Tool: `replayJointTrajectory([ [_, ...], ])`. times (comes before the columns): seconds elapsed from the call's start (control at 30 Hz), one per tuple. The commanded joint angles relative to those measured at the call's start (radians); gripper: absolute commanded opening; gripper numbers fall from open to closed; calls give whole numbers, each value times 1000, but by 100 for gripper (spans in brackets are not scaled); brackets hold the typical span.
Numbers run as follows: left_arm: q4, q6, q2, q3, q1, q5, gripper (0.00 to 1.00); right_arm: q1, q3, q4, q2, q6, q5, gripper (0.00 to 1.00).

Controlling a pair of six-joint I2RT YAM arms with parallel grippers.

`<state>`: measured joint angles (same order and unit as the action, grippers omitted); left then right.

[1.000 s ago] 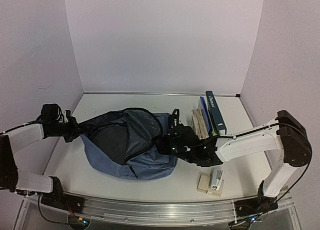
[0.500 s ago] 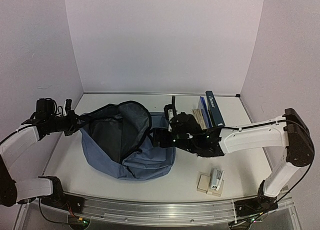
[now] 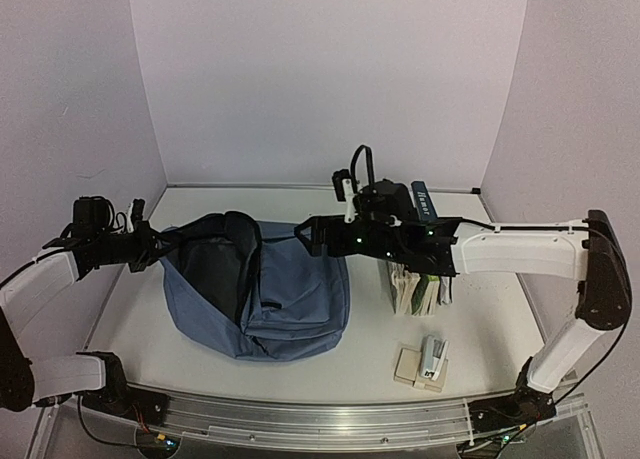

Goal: Pack the student bag
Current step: Unzip the student bag at the center of the board.

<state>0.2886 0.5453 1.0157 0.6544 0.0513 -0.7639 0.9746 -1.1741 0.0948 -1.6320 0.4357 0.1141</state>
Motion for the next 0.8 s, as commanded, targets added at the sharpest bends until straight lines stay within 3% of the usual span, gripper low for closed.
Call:
replayJointTrajectory([
  [0.0,-47,-27,-17,71,-5,-49,0,-8,-144,-6,-96,-68,-215,98],
  [0.13,-60,-26,-30,68,-10,-68,0,7,-261,-15,-198,-43,-322,98],
  [0.47,-54,-35,-31,72,-17,-83,0,41,-469,-62,-362,-40,-237,97],
  [0.67,-64,-33,-24,70,-28,-85,0,41,-630,-131,-505,-94,-155,71],
  [0.73,-58,-34,-26,70,-30,-77,0,41,-671,-137,-537,-105,-127,58],
  [0.77,-55,-34,-26,69,-30,-70,0,41,-687,-137,-546,-110,-116,45],
])
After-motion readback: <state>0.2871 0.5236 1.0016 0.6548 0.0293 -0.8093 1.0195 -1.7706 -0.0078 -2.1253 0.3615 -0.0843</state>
